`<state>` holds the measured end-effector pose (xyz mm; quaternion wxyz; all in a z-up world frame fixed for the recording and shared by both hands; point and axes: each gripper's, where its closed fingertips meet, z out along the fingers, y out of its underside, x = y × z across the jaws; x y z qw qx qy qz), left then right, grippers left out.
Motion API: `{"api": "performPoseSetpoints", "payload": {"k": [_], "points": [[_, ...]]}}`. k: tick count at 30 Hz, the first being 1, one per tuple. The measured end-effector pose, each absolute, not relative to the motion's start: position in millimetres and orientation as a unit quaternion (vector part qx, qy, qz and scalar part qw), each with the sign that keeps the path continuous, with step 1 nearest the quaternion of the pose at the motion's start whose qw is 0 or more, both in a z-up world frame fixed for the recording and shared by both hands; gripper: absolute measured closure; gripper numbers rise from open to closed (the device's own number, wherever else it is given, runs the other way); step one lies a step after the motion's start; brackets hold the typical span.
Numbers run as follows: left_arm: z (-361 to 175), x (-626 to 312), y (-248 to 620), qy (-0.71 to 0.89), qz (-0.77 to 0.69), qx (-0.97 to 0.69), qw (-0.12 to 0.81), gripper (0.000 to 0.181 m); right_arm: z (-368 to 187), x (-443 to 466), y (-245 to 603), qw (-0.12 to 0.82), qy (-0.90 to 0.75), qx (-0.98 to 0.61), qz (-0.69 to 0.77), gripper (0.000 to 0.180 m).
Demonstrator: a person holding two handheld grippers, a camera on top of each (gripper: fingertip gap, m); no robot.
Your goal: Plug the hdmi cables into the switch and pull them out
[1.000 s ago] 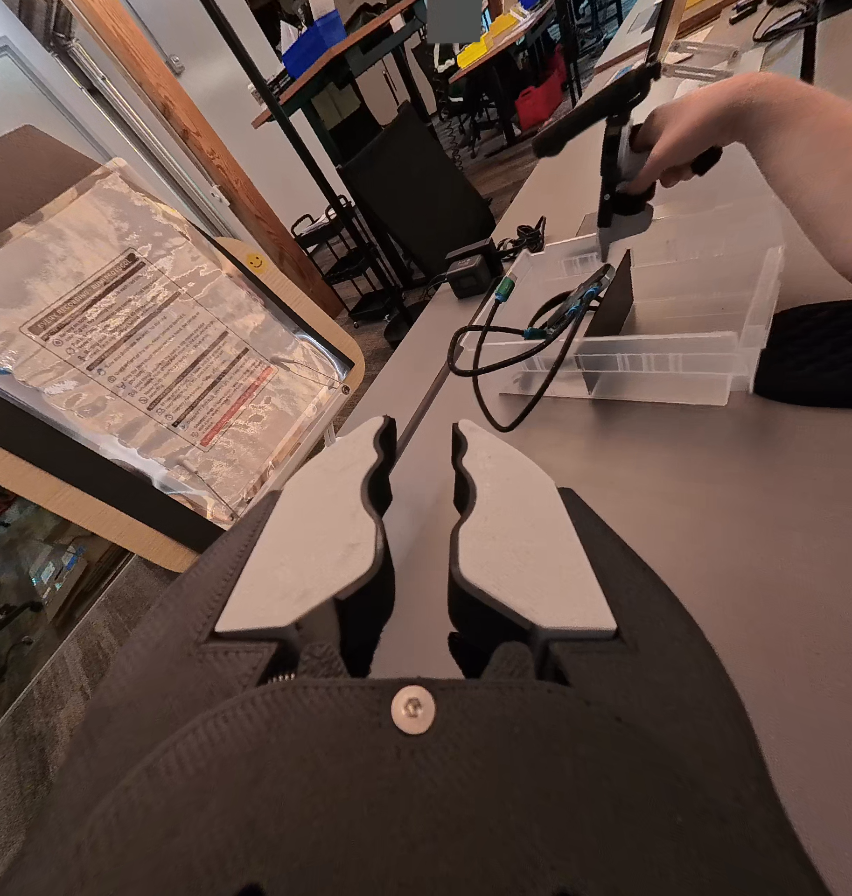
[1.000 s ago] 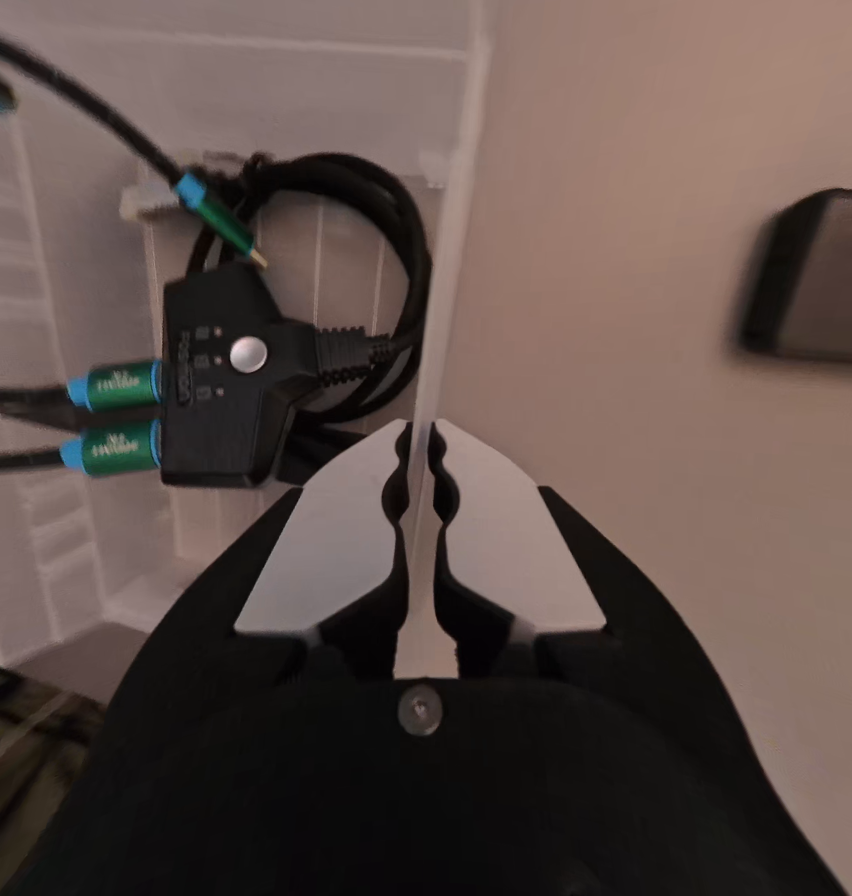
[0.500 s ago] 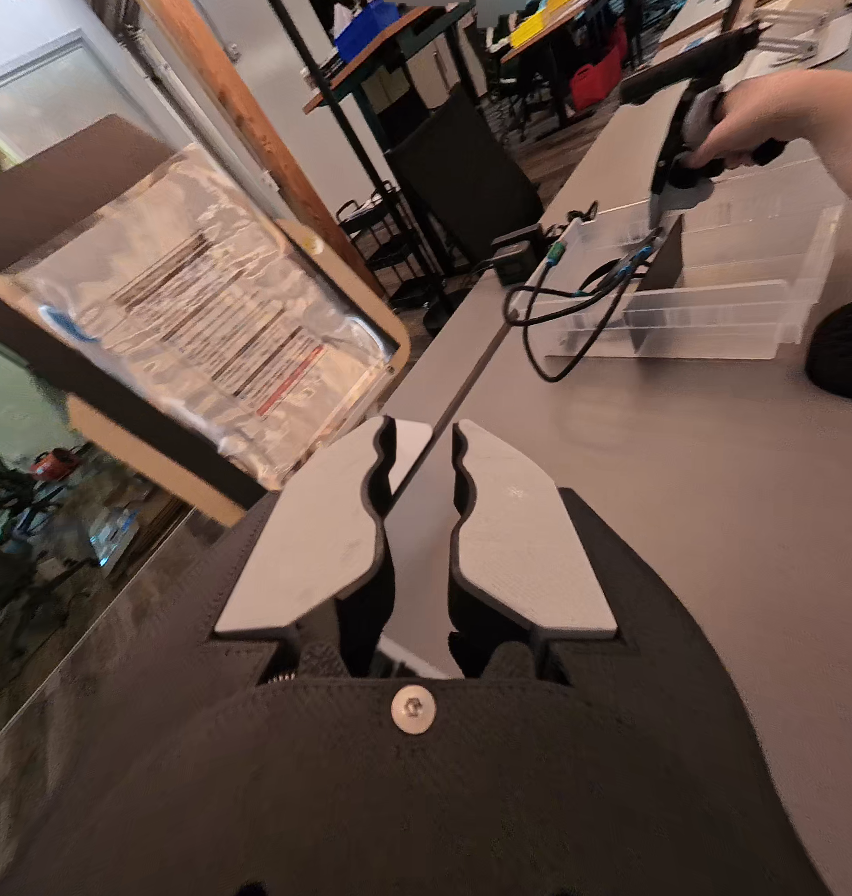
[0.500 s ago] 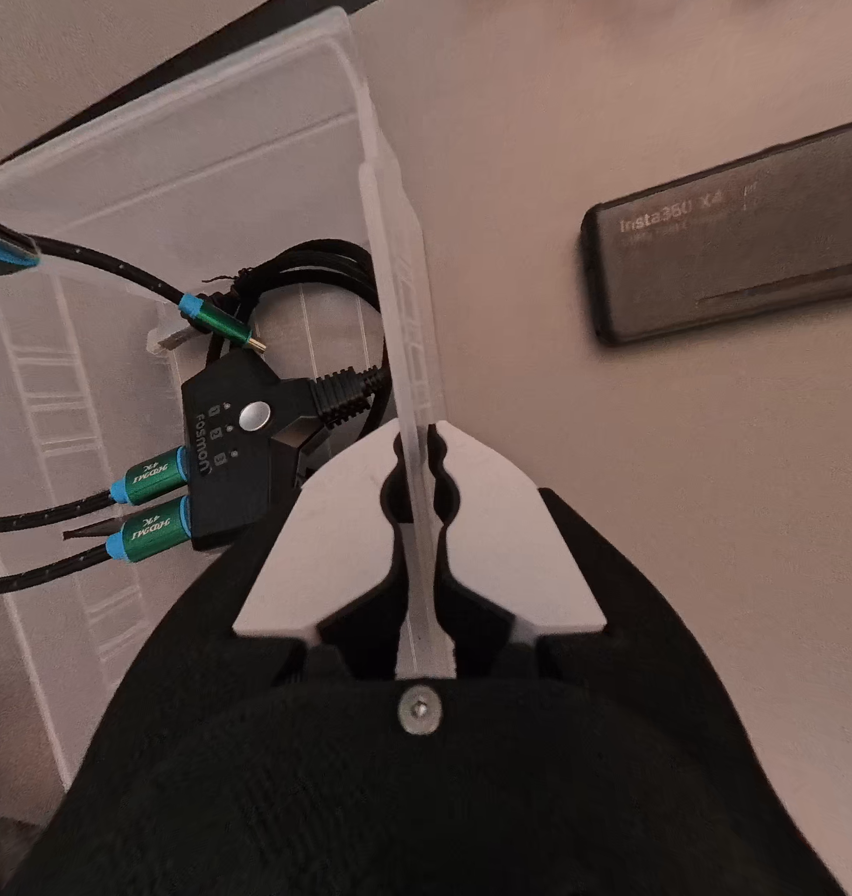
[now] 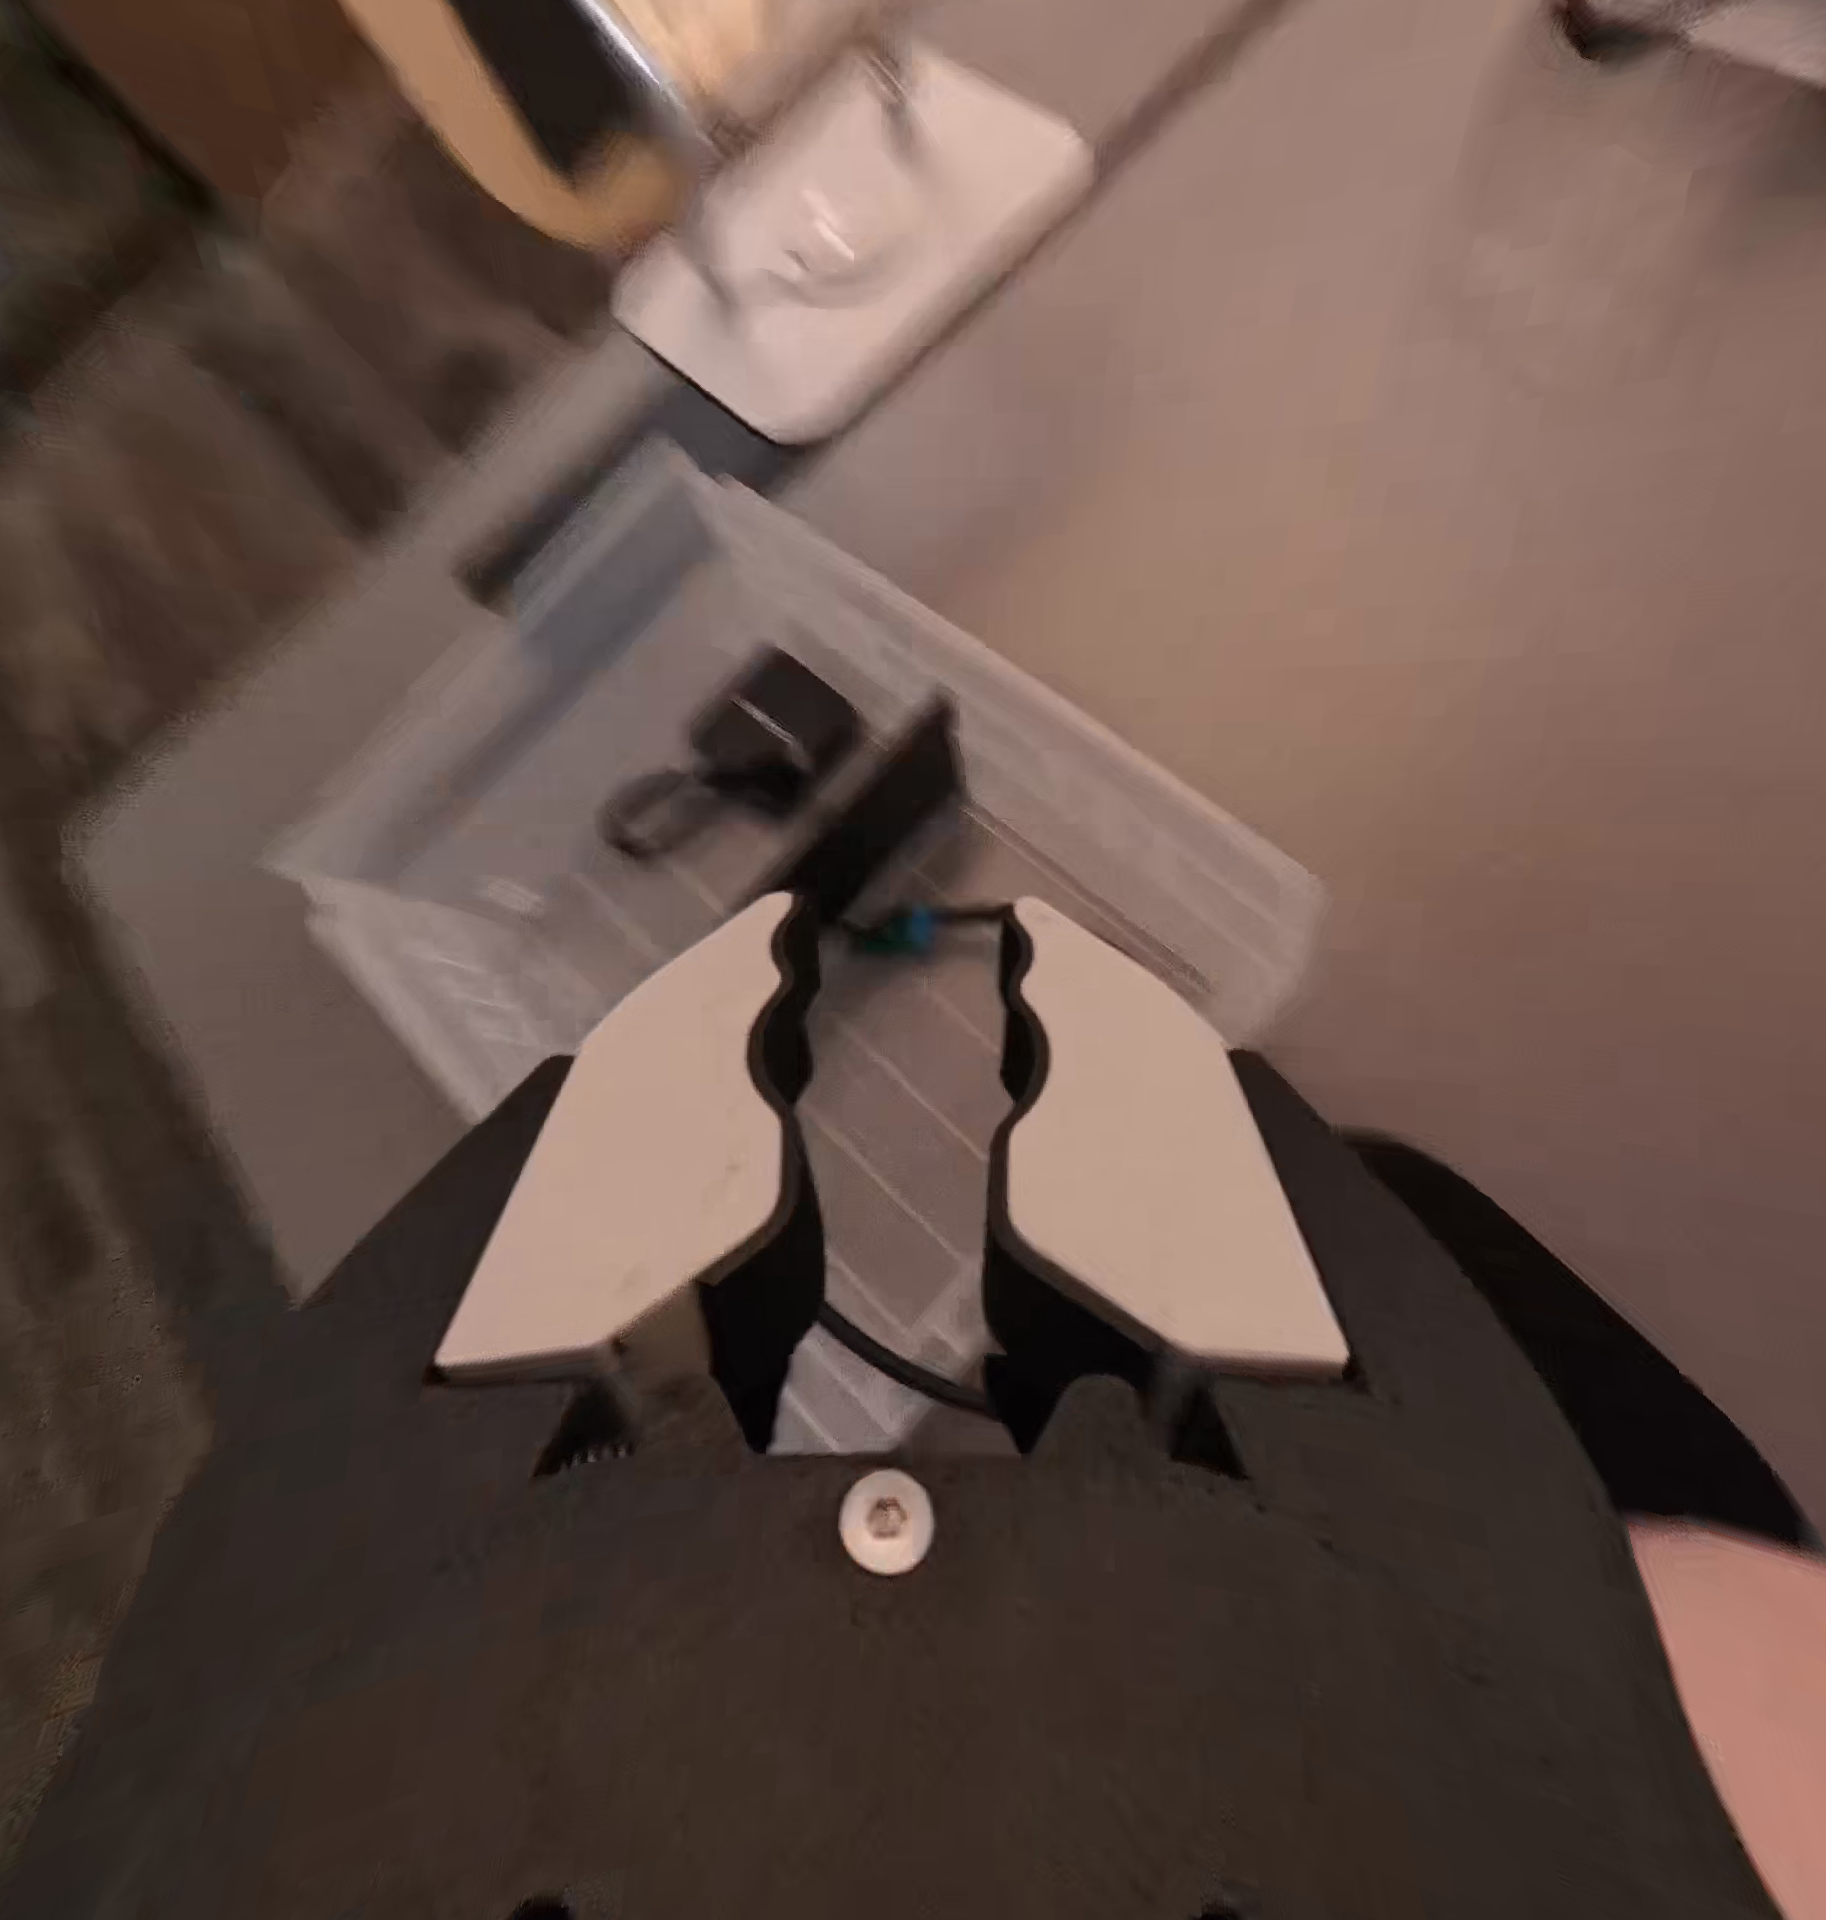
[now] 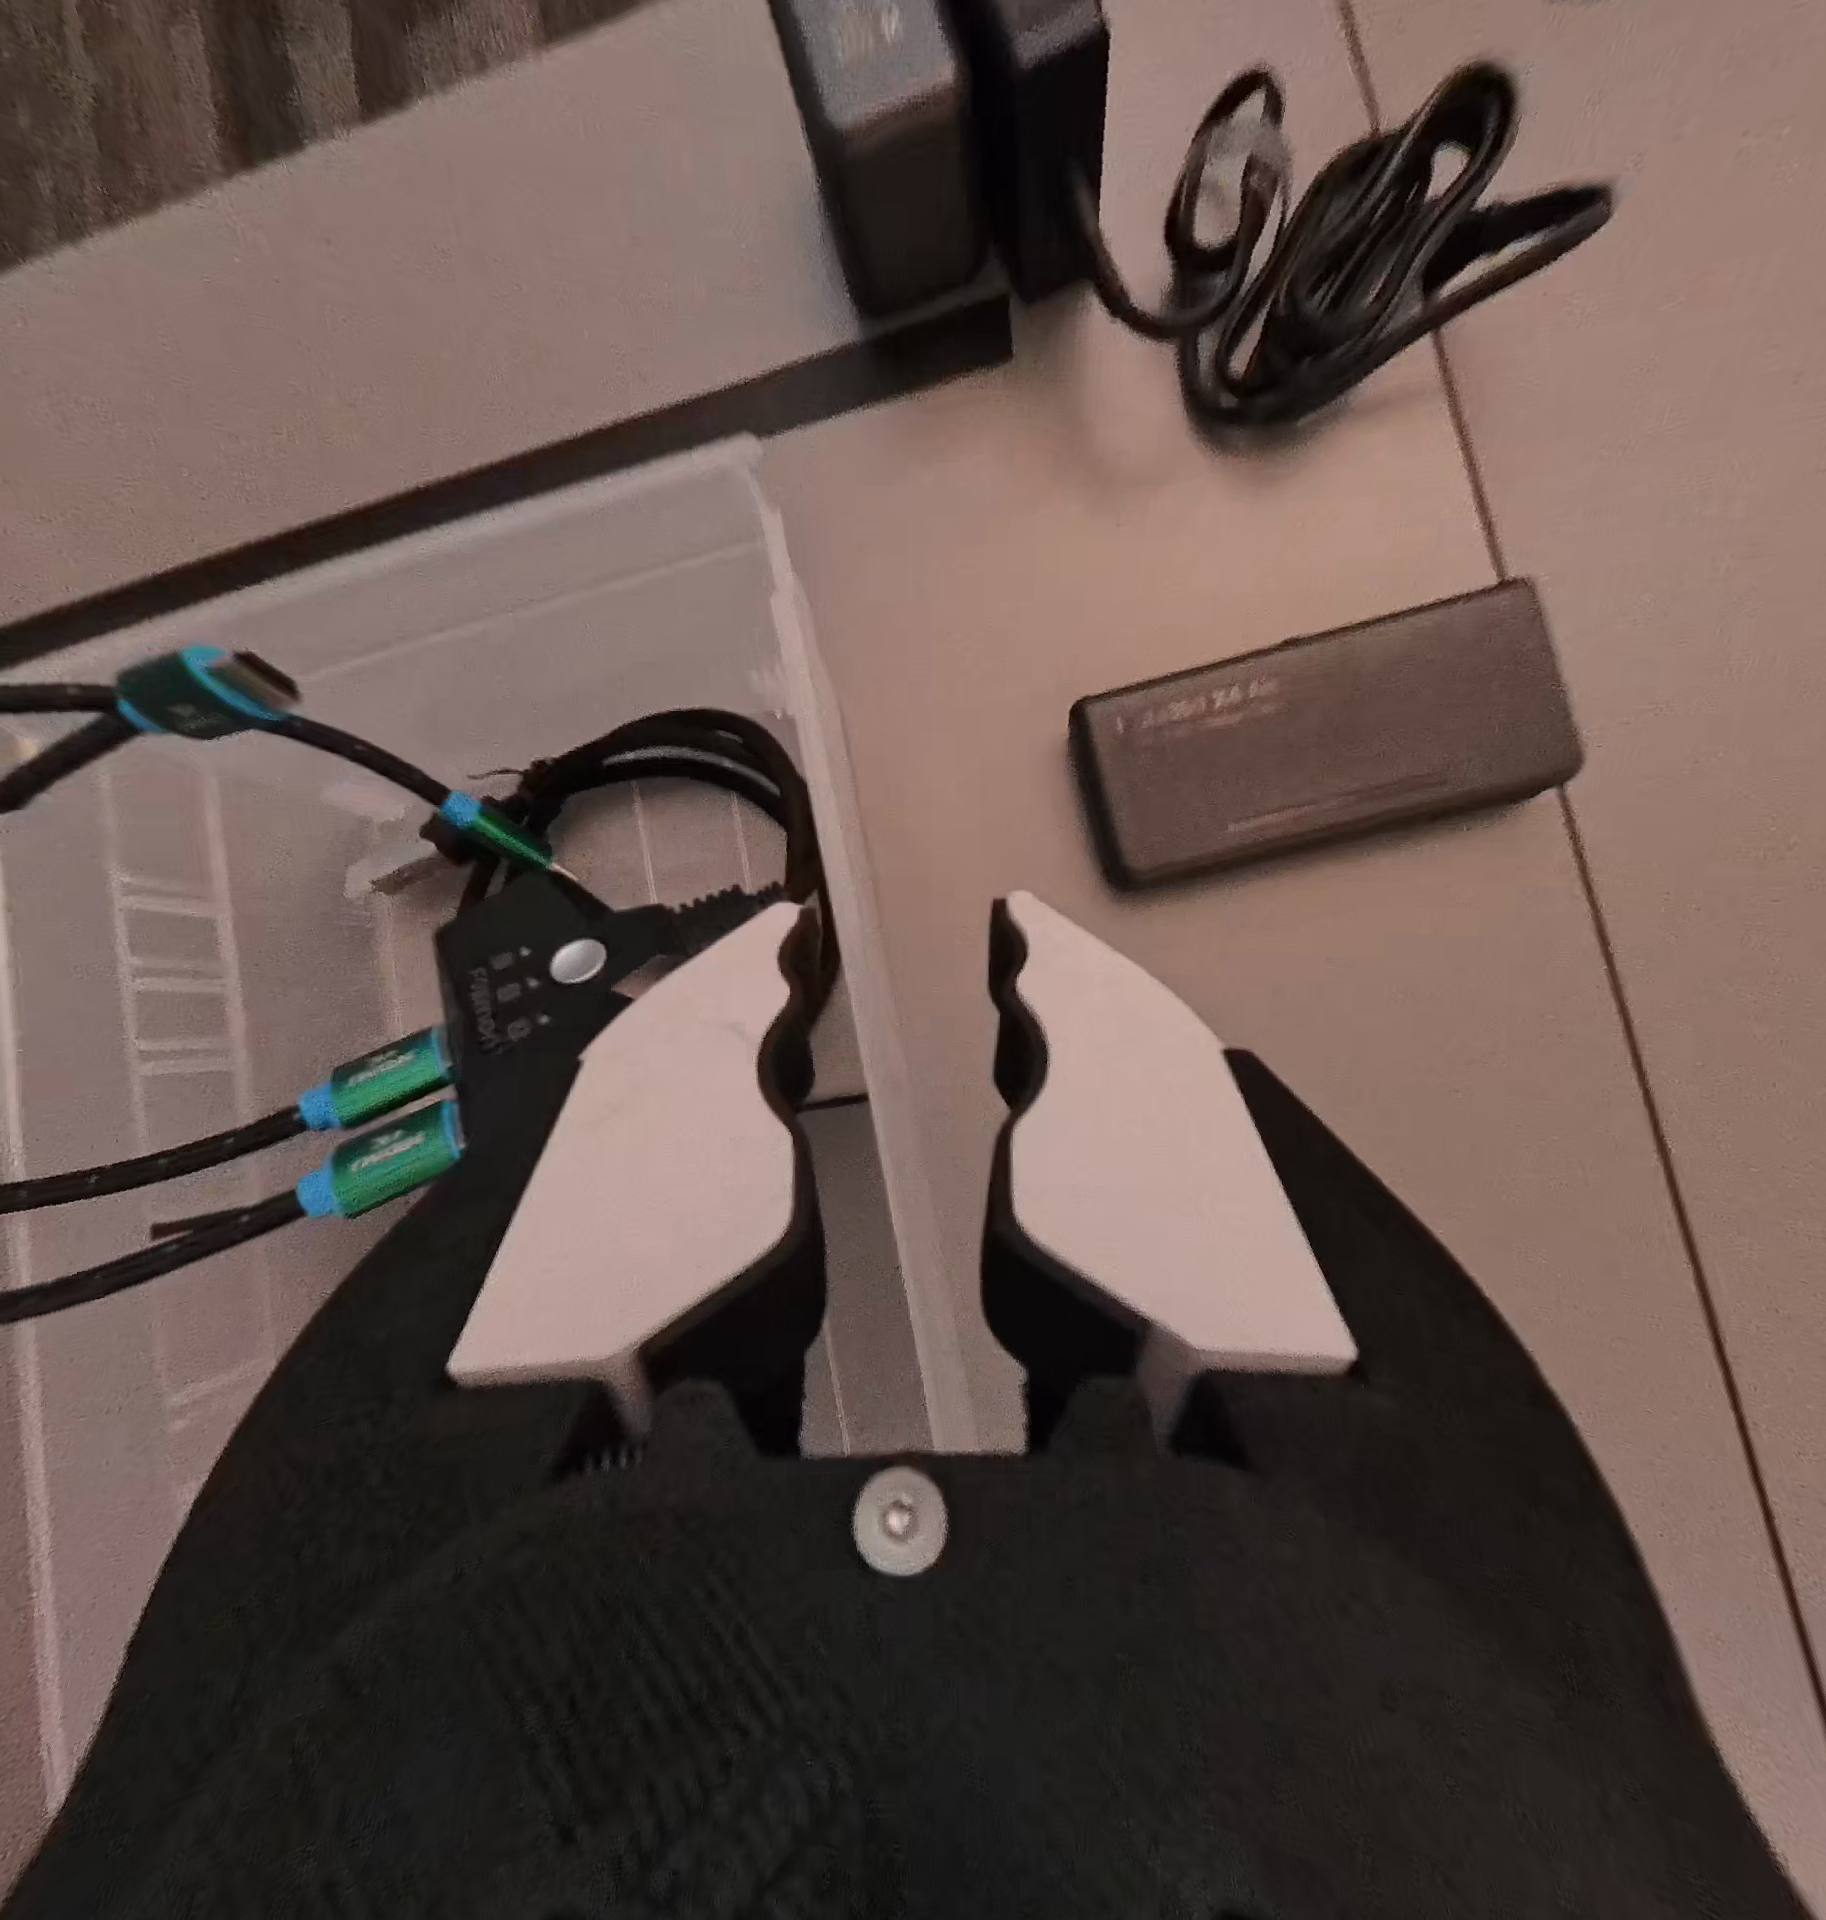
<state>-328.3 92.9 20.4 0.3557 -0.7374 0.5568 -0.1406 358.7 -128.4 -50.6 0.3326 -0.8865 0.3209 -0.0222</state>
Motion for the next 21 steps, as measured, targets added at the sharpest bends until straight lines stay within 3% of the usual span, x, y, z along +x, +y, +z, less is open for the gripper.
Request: {"api": "performPoseSetpoints", "payload": {"k": [1, 7, 13, 21], "points": [[6.6, -327.6, 80.9, 0.569, -0.163, -0.748, 0.301, 0.142, -37.5, 357.9, -127.7, 0.355, 0.315, -0.88, -0.031, 0.147], [-39.2, -312.2, 49.7, 0.612, -0.156, -0.764, 0.131, 0.135, 21.2, 328.8, -111.7, 0.452, 0.257, -0.854, -0.026, 0.148], [-87.1, -312.5, 44.6, 0.586, -0.124, -0.8, -0.024, 0.135, 13.6, 322.2, -108.4, 0.429, 0.238, -0.871, -0.029, 0.148], [-112.9, -317.7, 54.3, 0.537, -0.111, -0.831, -0.092, 0.141, -4.3, 326.5, -111.4, 0.404, 0.244, -0.882, -0.007, 0.148]]}}
